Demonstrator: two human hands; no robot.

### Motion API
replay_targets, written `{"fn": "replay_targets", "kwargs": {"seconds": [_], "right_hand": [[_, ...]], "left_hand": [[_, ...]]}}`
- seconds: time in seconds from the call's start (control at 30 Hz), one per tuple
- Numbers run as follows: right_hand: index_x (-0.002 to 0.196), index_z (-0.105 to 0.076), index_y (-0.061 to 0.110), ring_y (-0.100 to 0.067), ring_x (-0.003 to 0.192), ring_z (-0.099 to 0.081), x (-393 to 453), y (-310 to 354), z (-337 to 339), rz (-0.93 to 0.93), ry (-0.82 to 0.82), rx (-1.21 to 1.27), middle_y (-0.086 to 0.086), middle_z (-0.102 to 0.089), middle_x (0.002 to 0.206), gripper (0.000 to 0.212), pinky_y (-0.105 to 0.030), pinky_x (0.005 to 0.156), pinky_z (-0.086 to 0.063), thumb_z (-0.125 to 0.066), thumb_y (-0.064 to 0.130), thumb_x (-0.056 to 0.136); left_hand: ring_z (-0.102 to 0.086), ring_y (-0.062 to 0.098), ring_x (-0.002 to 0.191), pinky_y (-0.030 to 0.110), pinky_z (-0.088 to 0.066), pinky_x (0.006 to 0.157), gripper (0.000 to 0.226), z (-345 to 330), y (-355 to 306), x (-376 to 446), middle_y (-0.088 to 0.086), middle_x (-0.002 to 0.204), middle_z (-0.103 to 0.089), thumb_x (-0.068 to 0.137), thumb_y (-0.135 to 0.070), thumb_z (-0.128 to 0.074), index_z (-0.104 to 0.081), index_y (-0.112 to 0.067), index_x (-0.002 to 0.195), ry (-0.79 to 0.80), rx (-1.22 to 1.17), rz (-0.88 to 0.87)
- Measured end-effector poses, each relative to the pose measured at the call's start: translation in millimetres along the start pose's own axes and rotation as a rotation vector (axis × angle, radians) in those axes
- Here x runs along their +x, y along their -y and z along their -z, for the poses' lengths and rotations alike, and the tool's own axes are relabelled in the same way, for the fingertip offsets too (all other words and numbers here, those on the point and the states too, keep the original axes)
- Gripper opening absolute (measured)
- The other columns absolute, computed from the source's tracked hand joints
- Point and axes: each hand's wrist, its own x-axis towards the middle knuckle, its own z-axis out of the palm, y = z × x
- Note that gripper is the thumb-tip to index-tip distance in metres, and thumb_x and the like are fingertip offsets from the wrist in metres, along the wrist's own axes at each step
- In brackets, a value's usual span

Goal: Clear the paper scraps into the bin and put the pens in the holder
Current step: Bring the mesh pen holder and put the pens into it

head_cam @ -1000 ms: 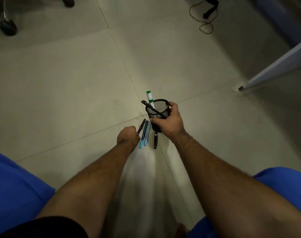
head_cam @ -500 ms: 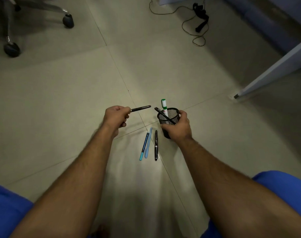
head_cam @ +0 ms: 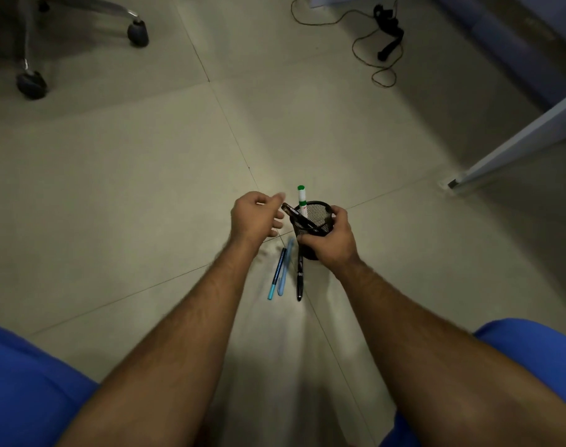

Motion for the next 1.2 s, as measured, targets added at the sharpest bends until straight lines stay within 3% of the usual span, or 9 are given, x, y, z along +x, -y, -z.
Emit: {"fn": "replay_targets", "kwargs": {"seconds": [0.13, 0.3, 0.43, 0.5, 0.67, 0.87, 0.93, 1.07, 1.2], "right_hand": [[0.131, -0.039, 0.030, -0.016, 0.102, -0.064, -1.0, -2.5, 1.2, -0.011, 0.014, 0.002, -0.002, -0.059, 0.121, 0.090, -0.034, 0.087, -0.059, -0.087, 0.029, 0.055], [0.134, -0.040, 0.024, -0.016, 0.103, -0.064, -7.2, -8.9, 4.3, 0.025, 0.046, -0.052, -0.003, -0.058, 0.124, 0.091, -0.029, 0.090, -0.056, -0.088, 0.025, 0.058], [0.134, -0.041, 0.022, -0.015, 0.102, -0.064, -8.5, -21.6, 4.4, 0.007, 0.045, -0.070, -0.003, -0.060, 0.123, 0.088, -0.020, 0.084, -0.052, -0.088, 0.023, 0.059], [0.133, -0.042, 0.025, -0.015, 0.103, -0.065, -10.0, -22.3, 3.2, -0.006, 0.053, -0.064, -0.003, -0.060, 0.123, 0.092, -0.026, 0.089, -0.055, -0.086, 0.030, 0.053], [0.129, -0.041, 0.030, -0.018, 0.101, -0.065, -8.6, -15.4, 0.6, -0.025, 0.023, -0.093, -0.003, -0.061, 0.119, 0.091, -0.037, 0.091, -0.056, -0.080, 0.040, 0.047], [0.133, -0.042, 0.020, -0.026, 0.105, -0.063, 6.2, -4.6, 18.1, -0.065, -0.101, -0.145, -0.008, -0.058, 0.121, 0.084, -0.036, 0.093, -0.054, -0.084, 0.027, 0.061], [0.134, -0.041, 0.019, -0.026, 0.105, -0.064, 6.5, -2.3, 15.0, -0.057, -0.103, -0.164, -0.008, -0.058, 0.122, 0.086, -0.040, 0.093, -0.055, -0.084, 0.028, 0.060], [0.131, -0.042, 0.023, -0.023, 0.104, -0.064, 1.8, -0.7, 5.1, 0.003, -0.073, -0.177, -0.005, -0.057, 0.122, 0.086, -0.042, 0.091, -0.057, -0.084, 0.033, 0.057], [0.133, -0.040, 0.025, -0.021, 0.105, -0.064, 0.3, -1.9, 2.1, 0.030, -0.027, -0.169, -0.004, -0.055, 0.123, 0.087, -0.042, 0.087, -0.058, -0.085, 0.032, 0.059]], "left_hand": [[-0.064, 0.020, 0.053, 0.032, -0.055, 0.053, 0.023, 3.9, 44.7, 2.4, 0.009, 0.065, -0.068, 0.081, -0.029, -0.061, -0.060, -0.008, 0.071, -0.203, 0.131, 0.024], [-0.064, 0.024, 0.083, 0.030, -0.051, 0.069, 0.017, -5.1, 101.5, -1.0, 0.004, 0.091, -0.068, 0.079, -0.030, -0.069, -0.068, -0.017, 0.090, 0.141, 0.814, 0.105], [-0.064, 0.030, 0.094, 0.032, -0.050, 0.070, 0.022, -15.3, 123.2, -4.1, 0.012, 0.105, -0.067, 0.083, -0.026, -0.066, -0.065, -0.011, 0.099, 0.155, 1.004, 0.120], [-0.064, 0.031, 0.098, 0.033, -0.050, 0.073, 0.022, -17.9, 122.6, -7.9, 0.013, 0.109, -0.066, 0.085, -0.024, -0.062, -0.064, -0.010, 0.102, 0.137, 1.065, 0.098], [-0.062, 0.024, 0.076, 0.030, -0.048, 0.066, 0.022, -0.5, 105.7, -7.0, 0.002, 0.083, -0.068, 0.075, -0.040, -0.064, -0.062, -0.020, 0.084, 0.001, 0.790, -0.006], [-0.054, 0.014, 0.061, 0.029, -0.047, 0.065, 0.011, 11.9, 52.0, 6.1, -0.007, 0.061, -0.057, 0.068, -0.021, -0.070, -0.063, -0.020, 0.077, 0.041, 0.435, -0.200], [-0.056, 0.014, 0.064, 0.028, -0.047, 0.064, 0.013, 13.0, 34.5, 6.4, -0.008, 0.066, -0.060, 0.066, -0.026, -0.067, -0.063, -0.024, 0.079, 0.092, 0.496, -0.273], [-0.059, 0.020, 0.085, 0.032, -0.048, 0.071, 0.023, 0.1, 12.1, 7.2, -0.004, 0.092, -0.063, 0.076, -0.029, -0.064, -0.068, -0.029, 0.098, 0.175, 0.934, -0.479], [-0.058, 0.019, 0.093, 0.028, -0.047, 0.077, 0.031, -15.5, 9.2, 9.8, 0.002, 0.101, -0.060, 0.077, -0.015, -0.068, -0.067, -0.021, 0.108, 0.312, 0.849, -0.523]]}}
